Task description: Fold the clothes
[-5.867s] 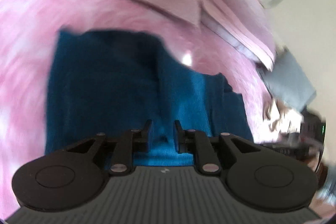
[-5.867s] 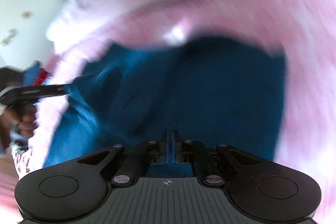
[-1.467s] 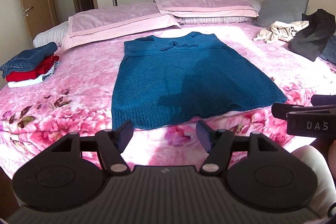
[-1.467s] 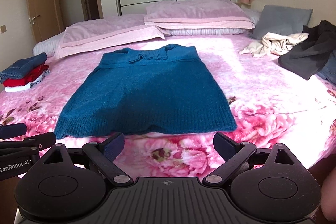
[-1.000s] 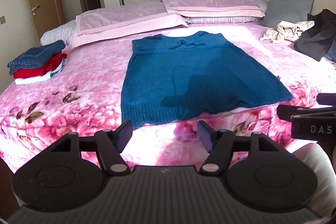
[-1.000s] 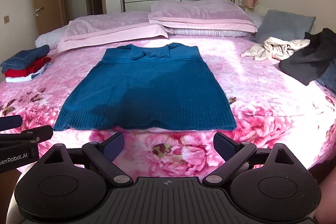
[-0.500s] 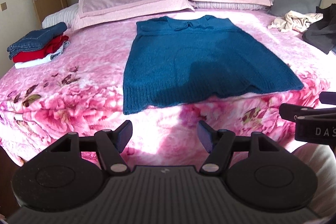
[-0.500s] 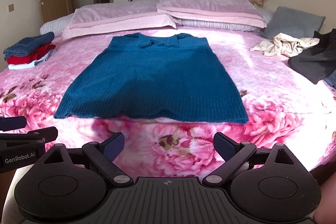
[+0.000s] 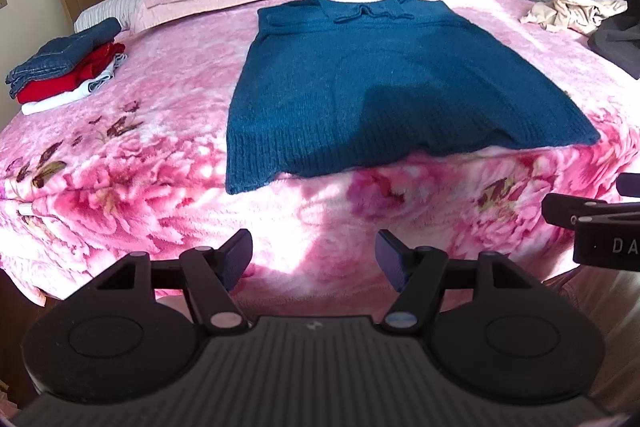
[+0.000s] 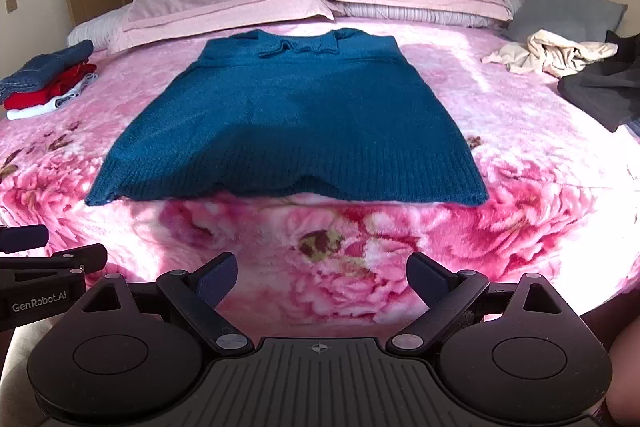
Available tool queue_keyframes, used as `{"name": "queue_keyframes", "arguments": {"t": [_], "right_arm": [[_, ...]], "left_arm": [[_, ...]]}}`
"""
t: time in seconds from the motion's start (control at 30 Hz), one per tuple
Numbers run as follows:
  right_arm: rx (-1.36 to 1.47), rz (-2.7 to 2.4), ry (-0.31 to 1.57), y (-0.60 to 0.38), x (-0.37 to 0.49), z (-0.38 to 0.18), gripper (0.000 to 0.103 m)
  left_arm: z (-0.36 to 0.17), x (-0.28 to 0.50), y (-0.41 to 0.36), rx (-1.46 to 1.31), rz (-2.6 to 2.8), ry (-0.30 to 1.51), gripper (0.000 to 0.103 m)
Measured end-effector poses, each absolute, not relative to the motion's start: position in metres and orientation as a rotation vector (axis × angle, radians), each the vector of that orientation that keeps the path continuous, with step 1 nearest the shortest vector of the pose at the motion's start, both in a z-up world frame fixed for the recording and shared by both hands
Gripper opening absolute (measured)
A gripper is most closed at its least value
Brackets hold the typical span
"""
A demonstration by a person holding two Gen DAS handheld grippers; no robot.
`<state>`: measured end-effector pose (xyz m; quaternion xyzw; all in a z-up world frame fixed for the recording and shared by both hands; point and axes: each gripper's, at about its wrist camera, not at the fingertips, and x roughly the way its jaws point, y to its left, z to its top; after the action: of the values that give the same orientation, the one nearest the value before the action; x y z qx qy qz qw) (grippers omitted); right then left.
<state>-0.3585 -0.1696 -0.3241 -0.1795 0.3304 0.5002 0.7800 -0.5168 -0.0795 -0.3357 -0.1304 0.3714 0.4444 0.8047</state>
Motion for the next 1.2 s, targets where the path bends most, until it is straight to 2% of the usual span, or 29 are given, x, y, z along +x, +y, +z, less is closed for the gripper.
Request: {"name": "queue_keyframes", "arguments": {"t": [0.4, 0.57, 0.77, 1.03, 1.1, 1.17, 1.2], "right_arm": [[-0.412, 1.06, 0.783, -0.157, -0.344, -0.345, 0.094], [-0.372, 1.091, 0.79, -0.156, -0.328, -0.35, 0.094], [-0.14, 1.102, 0.782, -0.172, -0.264, -0.335, 0.094], [0.147, 1.162, 0.914, -0.178, -0.159, -0.335, 0.094], [0.179, 1.19, 0.931, -0.174, -0.138, -0.337, 0.093], [0.201, 1.201, 0.952, -0.168, -0.119, -0.34, 0.087], [0.211, 1.203, 0.967, -0.167, -0.11, -0.343, 0.074]], "left_arm": [[-0.352, -0.505, -0.065, -0.289, 0.954, 0.845, 0.064], [-0.352, -0.509, -0.051, -0.309, 0.948, 0.809, 0.064], [-0.338, -0.54, -0.001, -0.412, 0.952, 0.649, 0.064], [-0.344, -0.571, 0.08, -0.663, 0.878, 0.505, 0.063], [-0.352, -0.578, 0.099, -0.767, 0.836, 0.467, 0.06], [-0.36, -0.585, 0.116, -0.858, 0.805, 0.436, 0.059], [-0.364, -0.588, 0.124, -0.903, 0.789, 0.42, 0.059]]}}
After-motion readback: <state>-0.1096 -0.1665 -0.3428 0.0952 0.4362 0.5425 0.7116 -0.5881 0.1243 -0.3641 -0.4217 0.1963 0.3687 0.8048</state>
